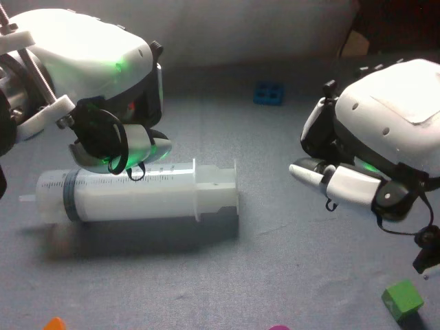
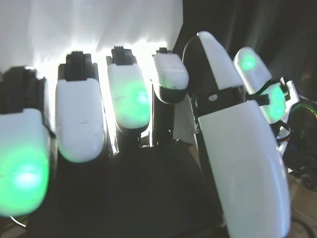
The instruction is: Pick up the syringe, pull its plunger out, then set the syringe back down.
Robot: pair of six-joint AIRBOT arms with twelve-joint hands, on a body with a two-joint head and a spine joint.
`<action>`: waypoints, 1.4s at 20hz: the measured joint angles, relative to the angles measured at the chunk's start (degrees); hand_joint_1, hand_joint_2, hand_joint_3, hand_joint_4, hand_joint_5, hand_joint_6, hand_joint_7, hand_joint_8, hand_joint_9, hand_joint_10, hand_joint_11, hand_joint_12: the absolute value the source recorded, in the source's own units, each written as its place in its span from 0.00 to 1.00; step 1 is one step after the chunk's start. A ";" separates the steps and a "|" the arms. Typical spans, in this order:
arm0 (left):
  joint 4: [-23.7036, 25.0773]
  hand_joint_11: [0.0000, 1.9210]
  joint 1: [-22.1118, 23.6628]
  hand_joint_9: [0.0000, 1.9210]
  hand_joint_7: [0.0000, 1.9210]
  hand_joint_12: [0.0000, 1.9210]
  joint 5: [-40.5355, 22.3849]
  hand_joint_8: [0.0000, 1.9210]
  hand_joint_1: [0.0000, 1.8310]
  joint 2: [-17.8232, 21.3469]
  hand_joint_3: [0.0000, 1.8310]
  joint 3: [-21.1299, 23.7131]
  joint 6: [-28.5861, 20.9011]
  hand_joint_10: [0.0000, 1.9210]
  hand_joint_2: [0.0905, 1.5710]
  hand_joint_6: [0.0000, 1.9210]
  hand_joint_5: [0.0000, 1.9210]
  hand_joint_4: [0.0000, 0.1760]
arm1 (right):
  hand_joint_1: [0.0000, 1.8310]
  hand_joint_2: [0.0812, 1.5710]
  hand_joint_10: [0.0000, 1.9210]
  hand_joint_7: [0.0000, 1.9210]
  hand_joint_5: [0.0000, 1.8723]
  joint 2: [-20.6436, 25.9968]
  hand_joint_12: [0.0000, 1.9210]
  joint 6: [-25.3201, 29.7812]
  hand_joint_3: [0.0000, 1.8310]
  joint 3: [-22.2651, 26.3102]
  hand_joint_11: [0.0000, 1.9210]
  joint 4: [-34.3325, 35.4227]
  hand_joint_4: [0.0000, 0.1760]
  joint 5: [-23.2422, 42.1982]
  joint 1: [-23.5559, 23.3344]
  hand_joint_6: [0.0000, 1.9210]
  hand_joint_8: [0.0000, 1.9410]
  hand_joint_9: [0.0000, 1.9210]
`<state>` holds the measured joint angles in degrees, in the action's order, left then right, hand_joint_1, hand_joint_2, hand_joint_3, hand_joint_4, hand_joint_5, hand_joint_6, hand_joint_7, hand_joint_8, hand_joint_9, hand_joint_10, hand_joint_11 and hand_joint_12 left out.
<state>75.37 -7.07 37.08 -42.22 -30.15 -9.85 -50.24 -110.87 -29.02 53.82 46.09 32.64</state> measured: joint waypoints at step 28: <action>-3.08 0.03 -8.46 0.04 0.05 0.03 18.51 0.00 0.56 -12.02 0.01 -3.93 -5.97 0.01 0.66 0.01 0.10 0.00 | 0.00 0.55 0.00 0.05 0.04 0.00 0.26 14.36 0.00 0.35 0.00 0.11 0.00 2.58 1.92 0.00 0.00 0.03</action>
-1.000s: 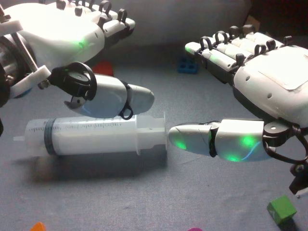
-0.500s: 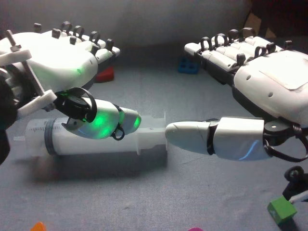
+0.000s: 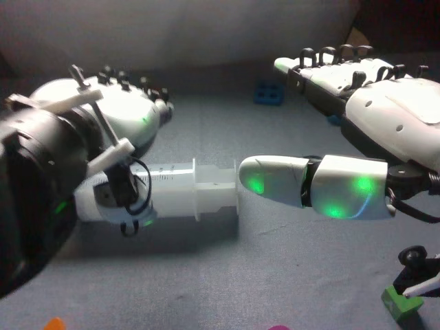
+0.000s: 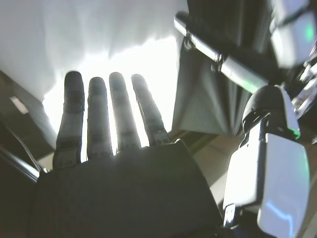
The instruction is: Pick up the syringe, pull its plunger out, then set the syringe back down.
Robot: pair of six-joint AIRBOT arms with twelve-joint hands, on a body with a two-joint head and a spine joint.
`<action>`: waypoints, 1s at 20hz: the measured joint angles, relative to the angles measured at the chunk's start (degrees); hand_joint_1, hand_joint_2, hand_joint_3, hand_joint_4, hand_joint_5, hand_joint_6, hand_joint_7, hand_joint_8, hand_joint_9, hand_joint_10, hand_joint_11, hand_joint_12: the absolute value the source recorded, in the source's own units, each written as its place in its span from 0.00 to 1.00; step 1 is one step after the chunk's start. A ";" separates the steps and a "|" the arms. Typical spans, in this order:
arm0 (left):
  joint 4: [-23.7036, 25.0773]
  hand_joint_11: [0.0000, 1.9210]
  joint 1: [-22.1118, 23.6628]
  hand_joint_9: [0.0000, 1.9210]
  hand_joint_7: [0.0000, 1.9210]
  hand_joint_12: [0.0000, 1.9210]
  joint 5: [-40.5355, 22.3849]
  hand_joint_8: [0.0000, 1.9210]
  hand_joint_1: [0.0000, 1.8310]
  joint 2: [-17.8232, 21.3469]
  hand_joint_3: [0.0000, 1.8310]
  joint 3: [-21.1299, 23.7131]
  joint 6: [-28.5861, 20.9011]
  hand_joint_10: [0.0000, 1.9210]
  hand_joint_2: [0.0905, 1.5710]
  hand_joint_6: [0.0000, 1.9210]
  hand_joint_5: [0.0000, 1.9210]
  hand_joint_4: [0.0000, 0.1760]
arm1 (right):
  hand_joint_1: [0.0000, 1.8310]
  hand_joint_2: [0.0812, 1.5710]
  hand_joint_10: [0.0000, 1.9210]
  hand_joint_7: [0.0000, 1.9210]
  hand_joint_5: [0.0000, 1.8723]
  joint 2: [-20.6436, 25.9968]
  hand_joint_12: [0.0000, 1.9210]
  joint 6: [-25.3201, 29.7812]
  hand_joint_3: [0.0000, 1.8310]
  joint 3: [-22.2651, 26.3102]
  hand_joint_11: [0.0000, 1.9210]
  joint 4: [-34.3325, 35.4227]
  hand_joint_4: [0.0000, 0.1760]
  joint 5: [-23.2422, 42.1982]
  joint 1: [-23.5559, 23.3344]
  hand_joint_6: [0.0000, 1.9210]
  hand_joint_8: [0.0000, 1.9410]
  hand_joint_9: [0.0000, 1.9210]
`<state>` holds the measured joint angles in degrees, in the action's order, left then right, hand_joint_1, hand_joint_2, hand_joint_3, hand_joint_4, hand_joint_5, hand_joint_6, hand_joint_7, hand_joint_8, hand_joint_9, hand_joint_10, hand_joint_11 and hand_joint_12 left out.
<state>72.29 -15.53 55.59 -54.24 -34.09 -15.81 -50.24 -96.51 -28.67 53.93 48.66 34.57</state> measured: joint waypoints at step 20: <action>-2.86 0.00 -4.24 0.10 0.13 0.19 11.02 0.00 0.48 -16.09 0.00 -12.63 -7.15 0.00 0.70 0.00 0.15 0.00 | 0.00 0.56 0.00 0.06 0.04 0.00 0.25 0.42 0.00 -0.17 0.00 0.09 0.00 0.81 -0.04 0.00 0.00 0.03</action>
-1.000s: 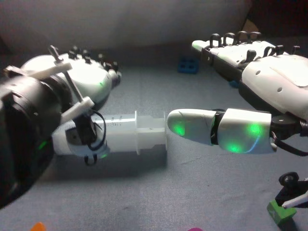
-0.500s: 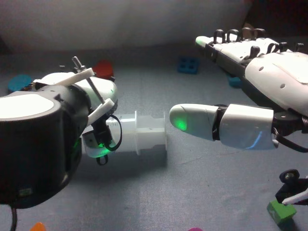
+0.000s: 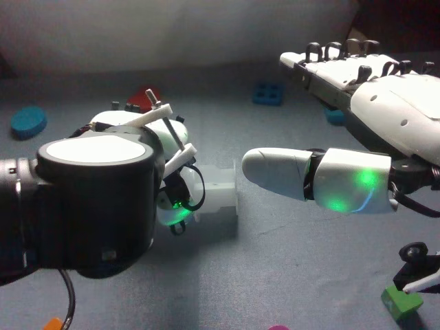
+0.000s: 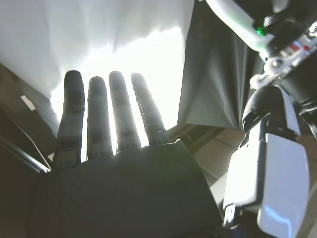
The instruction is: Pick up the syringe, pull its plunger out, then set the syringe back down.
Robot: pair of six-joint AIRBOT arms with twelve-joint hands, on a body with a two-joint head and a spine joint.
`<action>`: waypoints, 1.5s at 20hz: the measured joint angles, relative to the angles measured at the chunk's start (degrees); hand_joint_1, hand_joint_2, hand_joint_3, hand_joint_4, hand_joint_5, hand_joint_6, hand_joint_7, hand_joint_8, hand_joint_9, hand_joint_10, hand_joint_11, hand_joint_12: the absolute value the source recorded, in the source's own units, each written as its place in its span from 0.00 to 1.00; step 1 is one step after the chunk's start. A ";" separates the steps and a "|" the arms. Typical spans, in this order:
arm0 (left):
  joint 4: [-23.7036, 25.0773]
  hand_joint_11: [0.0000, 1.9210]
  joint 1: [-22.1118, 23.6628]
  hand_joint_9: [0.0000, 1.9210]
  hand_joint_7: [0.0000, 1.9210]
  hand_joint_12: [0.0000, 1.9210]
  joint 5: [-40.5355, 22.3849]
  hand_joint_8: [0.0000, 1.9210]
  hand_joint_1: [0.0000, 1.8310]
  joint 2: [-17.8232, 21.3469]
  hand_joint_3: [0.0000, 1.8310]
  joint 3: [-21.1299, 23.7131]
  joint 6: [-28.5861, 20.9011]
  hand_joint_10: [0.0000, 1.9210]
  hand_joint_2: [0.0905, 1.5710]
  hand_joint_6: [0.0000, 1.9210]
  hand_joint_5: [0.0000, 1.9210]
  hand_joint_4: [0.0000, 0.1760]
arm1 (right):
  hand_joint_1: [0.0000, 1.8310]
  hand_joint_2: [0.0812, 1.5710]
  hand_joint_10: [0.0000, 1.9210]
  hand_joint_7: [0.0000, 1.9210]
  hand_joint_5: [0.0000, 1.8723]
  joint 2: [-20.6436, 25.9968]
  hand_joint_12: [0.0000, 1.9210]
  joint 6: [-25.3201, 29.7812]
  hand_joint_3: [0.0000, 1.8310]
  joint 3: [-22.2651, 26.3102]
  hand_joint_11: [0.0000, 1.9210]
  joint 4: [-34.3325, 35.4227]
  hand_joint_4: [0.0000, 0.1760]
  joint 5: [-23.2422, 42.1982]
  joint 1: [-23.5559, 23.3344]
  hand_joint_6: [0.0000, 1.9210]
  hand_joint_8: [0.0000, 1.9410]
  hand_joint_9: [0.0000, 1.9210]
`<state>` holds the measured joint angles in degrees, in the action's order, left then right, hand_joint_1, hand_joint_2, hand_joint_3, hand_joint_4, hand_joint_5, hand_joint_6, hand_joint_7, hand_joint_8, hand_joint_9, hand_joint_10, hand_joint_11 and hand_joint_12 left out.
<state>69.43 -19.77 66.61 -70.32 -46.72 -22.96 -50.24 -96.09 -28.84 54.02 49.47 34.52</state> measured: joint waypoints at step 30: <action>8.15 0.00 -8.37 0.11 0.14 0.23 -5.14 0.00 0.47 -7.76 0.00 -11.52 -0.68 0.00 0.70 0.00 0.15 0.00 | 0.00 0.56 0.00 0.05 0.05 -0.13 0.24 0.35 0.00 0.00 0.00 0.00 0.00 -0.44 0.00 0.00 0.00 0.03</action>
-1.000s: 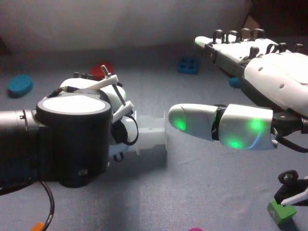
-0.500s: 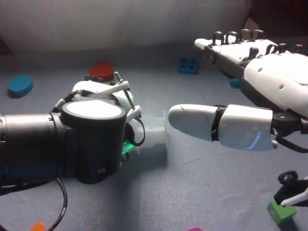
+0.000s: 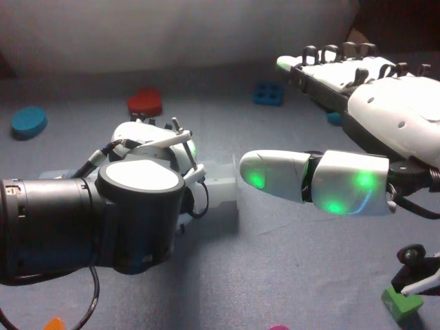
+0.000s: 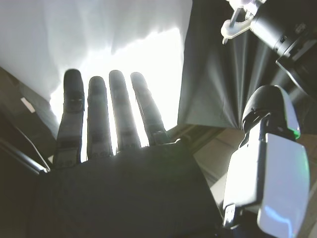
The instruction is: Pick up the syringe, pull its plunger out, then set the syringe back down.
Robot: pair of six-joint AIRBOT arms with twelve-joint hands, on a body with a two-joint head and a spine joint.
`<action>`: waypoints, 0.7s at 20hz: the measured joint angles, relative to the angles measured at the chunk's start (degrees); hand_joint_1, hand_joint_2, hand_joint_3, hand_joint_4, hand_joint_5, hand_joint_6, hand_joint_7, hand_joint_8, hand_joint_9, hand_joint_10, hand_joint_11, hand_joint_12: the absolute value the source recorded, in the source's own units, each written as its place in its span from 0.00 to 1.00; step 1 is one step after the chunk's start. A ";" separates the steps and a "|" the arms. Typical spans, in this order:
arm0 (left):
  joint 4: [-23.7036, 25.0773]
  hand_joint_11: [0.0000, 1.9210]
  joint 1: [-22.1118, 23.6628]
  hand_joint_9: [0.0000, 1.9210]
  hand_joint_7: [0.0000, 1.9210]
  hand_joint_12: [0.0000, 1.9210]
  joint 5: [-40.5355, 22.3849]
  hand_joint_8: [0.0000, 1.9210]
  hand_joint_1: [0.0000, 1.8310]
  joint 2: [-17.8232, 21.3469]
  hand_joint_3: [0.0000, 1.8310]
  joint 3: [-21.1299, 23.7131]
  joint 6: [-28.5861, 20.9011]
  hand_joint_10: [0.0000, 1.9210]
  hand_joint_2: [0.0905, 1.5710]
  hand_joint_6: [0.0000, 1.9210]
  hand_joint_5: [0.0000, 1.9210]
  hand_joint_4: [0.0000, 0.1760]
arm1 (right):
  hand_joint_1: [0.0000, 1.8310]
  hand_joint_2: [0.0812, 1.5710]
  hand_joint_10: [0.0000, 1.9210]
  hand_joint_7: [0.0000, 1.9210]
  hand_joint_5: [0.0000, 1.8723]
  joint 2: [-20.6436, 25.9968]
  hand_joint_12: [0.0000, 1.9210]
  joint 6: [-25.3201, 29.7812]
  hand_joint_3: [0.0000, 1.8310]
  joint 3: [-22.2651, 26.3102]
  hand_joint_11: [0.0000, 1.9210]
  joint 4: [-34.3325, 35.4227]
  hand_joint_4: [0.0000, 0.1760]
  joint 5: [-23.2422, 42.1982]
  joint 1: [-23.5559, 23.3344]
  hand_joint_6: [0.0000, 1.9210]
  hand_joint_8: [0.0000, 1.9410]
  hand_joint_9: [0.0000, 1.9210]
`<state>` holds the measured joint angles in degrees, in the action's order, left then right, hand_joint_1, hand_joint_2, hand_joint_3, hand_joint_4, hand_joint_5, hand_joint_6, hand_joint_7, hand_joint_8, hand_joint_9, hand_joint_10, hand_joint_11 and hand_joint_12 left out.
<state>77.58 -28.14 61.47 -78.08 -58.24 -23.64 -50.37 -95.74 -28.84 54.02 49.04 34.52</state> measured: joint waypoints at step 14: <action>3.45 0.00 -2.23 0.13 0.15 0.27 -1.22 0.01 0.49 0.00 0.00 -0.33 -3.04 0.01 0.72 0.00 0.15 0.00 | 0.00 0.56 0.00 0.07 0.05 0.00 0.26 0.00 0.00 0.00 0.00 0.00 0.00 0.00 0.00 0.00 0.00 0.04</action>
<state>81.03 -30.37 60.25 -78.08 -58.57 -26.68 -50.37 -95.74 -28.84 54.02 49.04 34.52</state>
